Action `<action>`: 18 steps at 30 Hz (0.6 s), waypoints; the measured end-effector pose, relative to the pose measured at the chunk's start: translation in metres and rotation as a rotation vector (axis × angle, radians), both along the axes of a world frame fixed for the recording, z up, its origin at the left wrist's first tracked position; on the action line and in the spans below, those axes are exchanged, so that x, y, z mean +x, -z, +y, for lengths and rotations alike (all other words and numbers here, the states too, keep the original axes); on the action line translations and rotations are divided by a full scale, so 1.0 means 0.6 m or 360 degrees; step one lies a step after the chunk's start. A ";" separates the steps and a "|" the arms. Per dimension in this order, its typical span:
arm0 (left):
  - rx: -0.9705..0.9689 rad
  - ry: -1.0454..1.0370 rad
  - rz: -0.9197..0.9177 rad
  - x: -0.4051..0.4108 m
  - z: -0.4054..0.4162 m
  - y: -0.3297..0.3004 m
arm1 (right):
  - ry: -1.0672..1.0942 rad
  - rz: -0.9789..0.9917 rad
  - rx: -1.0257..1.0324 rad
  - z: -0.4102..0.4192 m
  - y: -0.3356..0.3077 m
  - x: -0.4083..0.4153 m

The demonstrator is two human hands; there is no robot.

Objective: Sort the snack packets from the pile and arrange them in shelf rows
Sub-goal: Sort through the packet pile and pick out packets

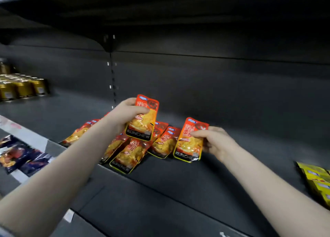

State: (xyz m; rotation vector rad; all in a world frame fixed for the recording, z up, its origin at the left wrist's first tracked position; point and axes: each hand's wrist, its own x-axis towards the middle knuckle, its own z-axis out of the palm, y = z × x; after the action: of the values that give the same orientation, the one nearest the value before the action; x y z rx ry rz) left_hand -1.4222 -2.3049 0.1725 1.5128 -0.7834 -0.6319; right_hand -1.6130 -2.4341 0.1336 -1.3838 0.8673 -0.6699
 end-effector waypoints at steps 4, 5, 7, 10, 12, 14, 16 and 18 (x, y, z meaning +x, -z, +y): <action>0.0022 0.0207 0.0010 0.060 -0.015 0.000 | 0.0099 0.0084 0.0021 0.036 0.027 0.046; 0.0042 0.0262 0.0001 0.073 -0.019 0.000 | 0.0132 0.0106 0.0035 0.045 0.032 0.054; 0.0071 0.0350 -0.0023 0.097 -0.026 0.002 | 0.0190 0.0136 0.0048 0.061 0.043 0.072; 0.0056 0.0468 -0.0004 0.130 -0.034 0.008 | 0.0282 0.0149 0.0031 0.079 0.053 0.098; 0.0052 0.0538 0.0013 0.146 -0.039 0.013 | 0.0327 0.0184 -0.0010 0.090 0.058 0.114; 0.0047 0.0595 0.0020 0.159 -0.043 0.018 | 0.0378 0.0215 -0.0044 0.096 0.065 0.128; 0.0030 0.0625 0.0038 0.168 -0.047 0.021 | 0.0426 0.0249 -0.0068 0.096 0.070 0.136; 0.0012 0.0640 0.0057 0.172 -0.050 0.022 | 0.0462 0.0309 -0.0111 0.093 0.072 0.138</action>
State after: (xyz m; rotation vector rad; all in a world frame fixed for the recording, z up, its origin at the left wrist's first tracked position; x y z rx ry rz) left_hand -1.3189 -2.3349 0.1593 1.3551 -1.0698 -0.9565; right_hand -1.5300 -2.3784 0.0903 -1.4149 1.2253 -0.8008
